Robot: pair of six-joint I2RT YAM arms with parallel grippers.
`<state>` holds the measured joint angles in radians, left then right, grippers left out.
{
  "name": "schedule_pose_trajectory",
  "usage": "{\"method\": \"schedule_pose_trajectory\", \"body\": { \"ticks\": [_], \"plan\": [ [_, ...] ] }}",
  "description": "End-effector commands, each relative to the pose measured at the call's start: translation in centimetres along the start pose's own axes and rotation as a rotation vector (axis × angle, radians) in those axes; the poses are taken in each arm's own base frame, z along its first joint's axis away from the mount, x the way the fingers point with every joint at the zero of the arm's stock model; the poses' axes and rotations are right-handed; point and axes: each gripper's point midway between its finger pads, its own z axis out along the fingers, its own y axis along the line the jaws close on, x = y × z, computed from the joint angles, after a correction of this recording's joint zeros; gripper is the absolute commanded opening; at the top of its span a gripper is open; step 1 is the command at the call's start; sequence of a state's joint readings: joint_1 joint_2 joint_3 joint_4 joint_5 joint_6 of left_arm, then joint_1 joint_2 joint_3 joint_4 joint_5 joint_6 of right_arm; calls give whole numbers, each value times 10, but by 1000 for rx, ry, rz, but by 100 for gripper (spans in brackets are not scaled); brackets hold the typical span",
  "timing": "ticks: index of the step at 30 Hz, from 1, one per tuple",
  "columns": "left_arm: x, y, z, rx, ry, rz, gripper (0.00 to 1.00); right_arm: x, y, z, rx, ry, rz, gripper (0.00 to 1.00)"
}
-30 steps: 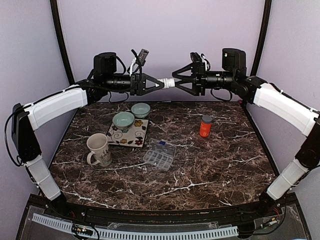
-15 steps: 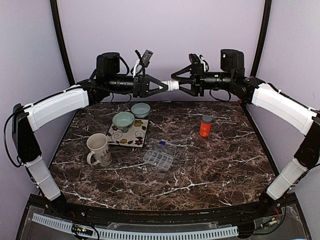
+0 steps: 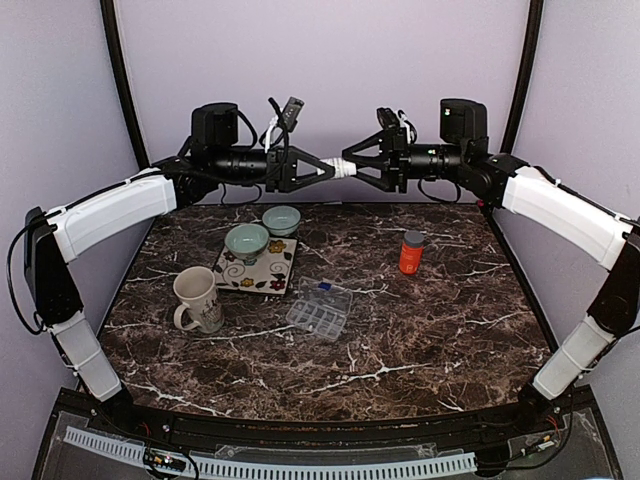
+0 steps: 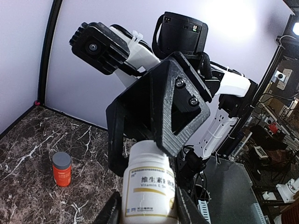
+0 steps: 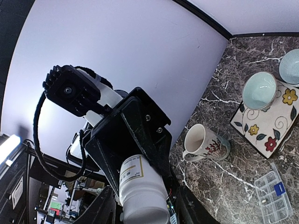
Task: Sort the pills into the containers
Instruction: Unscrew the lid of the pill bottle.
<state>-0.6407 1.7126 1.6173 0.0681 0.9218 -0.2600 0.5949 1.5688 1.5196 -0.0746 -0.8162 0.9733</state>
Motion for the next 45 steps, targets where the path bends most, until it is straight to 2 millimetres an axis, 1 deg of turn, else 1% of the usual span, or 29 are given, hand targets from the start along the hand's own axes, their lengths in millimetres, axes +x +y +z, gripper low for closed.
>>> {"method": "schedule_pose_trajectory", "body": {
  "ticks": [1, 4, 7, 12, 16, 18, 23, 27, 32, 36, 38, 39, 45],
  "plan": [
    [-25, -18, -8, 6, -41, 76, 0, -4, 13, -4, -35, -12, -48, 45],
    [-25, -18, -7, 7, -39, 75, 0, -4, 14, -5, -35, -11, -51, 44],
    [-24, -17, -7, 6, -38, 74, 0, -4, 14, -5, -35, -11, -52, 40],
    [-26, -16, -7, -2, -42, 81, 0, -2, 13, -4, -29, -1, -59, 20],
    [-28, -16, -7, 3, -45, 72, 0, -2, 14, -4, -24, 4, -92, 10],
    [-30, -17, -7, 15, -48, 62, 0, -3, 18, -5, -28, 3, -126, 7],
    [-37, -20, -9, 88, -65, -7, 0, -3, 32, -8, -58, 4, -267, 5],
    [-44, -32, -8, 177, -69, -74, 0, -1, 45, -13, -81, -4, -426, 5],
    [-51, -40, -9, 220, -65, -117, 0, -3, 59, -18, -87, -21, -575, 6],
    [-52, -44, -10, 242, -58, -142, 0, -4, 62, -22, -46, -37, -684, 6],
    [-52, -46, -11, 245, -57, -147, 0, -5, 60, -23, -23, -42, -722, 5],
    [-55, -38, -17, 226, -66, -148, 0, -5, 59, -23, -15, -43, -730, 5],
    [-57, -37, -18, 248, -68, -167, 0, -5, 59, -26, 9, -56, -776, 5]
  ]
}}
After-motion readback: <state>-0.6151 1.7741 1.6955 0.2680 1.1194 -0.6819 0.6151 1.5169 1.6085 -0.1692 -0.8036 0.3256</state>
